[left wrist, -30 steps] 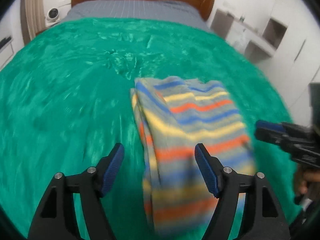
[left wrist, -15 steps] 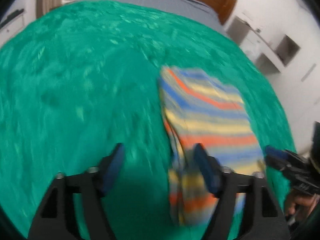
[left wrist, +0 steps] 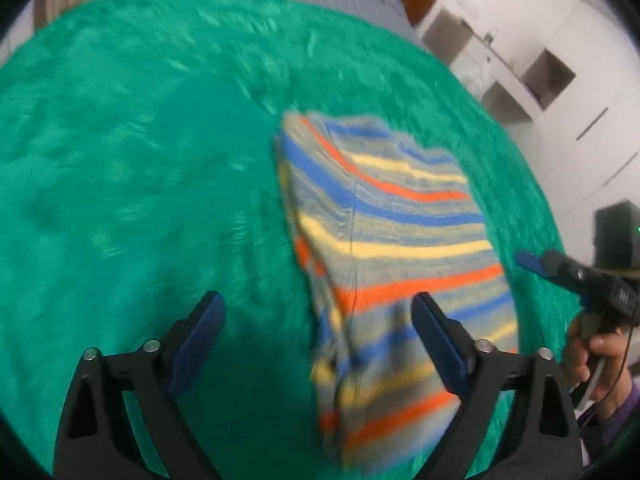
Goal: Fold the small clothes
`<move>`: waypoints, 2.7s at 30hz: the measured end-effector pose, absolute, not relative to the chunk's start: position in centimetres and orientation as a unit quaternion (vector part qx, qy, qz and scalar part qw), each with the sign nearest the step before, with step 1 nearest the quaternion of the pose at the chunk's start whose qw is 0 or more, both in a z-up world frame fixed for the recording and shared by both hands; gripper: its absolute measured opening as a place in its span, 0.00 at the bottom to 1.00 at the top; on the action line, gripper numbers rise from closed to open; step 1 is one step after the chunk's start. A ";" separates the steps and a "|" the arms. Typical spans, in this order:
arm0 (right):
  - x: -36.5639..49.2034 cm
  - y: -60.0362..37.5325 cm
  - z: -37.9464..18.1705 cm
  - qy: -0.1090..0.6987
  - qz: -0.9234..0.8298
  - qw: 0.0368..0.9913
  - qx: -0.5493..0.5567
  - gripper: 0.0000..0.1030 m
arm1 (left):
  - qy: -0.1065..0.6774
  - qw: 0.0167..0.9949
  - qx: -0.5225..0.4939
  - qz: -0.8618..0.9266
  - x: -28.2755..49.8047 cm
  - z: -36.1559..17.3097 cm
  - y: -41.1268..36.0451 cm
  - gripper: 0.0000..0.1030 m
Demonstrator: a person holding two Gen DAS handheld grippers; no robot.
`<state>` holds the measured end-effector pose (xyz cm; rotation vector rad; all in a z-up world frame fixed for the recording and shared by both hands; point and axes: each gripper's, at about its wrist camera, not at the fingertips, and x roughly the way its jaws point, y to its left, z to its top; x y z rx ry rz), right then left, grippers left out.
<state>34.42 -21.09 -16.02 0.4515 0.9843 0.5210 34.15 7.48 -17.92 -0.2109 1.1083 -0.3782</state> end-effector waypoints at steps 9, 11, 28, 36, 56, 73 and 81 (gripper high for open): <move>37.3 -13.8 -17.8 0.473 0.216 0.839 0.160 0.23 | 0.501 0.844 -0.078 -0.175 34.3 -15.9 4.1 0.18; 35.9 -12.4 -15.1 0.441 0.221 0.863 0.114 0.22 | 0.474 0.859 -0.069 -0.178 32.8 -13.4 4.1 0.18; 29.6 -18.2 -14.0 0.453 0.121 0.879 0.090 0.90 | 0.415 0.909 0.048 -0.005 23.4 -12.4 6.4 0.91; 20.6 -16.6 -7.2 0.355 0.122 0.927 0.012 0.99 | 0.308 0.946 0.096 0.031 17.7 -5.8 3.7 0.99; 9.0 -14.6 0.3 0.310 0.122 0.943 -0.020 0.99 | 0.265 0.959 0.093 0.039 8.0 -0.3 1.8 1.00; 2.0 -15.6 0.4 0.354 0.108 0.929 0.004 0.99 | 0.316 0.947 0.058 -0.003 1.0 -0.4 2.3 1.00; 1.7 -14.8 1.1 0.347 0.094 0.933 -0.028 0.99 | 0.322 0.944 0.077 0.008 1.1 -0.7 1.4 1.00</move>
